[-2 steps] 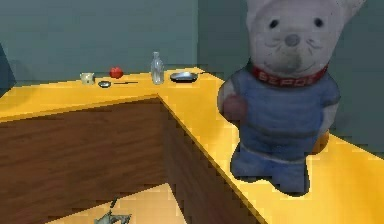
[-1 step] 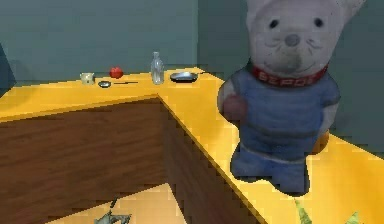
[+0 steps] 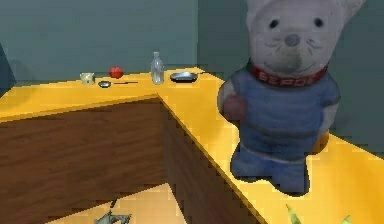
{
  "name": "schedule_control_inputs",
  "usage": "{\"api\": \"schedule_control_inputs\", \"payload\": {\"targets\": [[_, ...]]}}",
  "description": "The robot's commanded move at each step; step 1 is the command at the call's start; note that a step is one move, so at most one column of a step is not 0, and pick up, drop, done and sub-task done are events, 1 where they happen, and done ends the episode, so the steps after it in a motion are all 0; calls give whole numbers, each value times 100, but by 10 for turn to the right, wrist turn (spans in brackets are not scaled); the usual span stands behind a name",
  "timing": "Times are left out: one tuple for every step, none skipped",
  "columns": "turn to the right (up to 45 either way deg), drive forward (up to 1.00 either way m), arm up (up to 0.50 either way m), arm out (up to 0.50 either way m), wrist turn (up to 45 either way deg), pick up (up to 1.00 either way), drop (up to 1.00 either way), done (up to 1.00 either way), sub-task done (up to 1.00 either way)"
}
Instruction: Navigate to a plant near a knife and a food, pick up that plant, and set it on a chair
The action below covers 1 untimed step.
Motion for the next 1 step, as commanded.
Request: {"api": "schedule_control_inputs", "payload": {"targets": [[0,0,0,-12,0,0,0,0,0]]}}
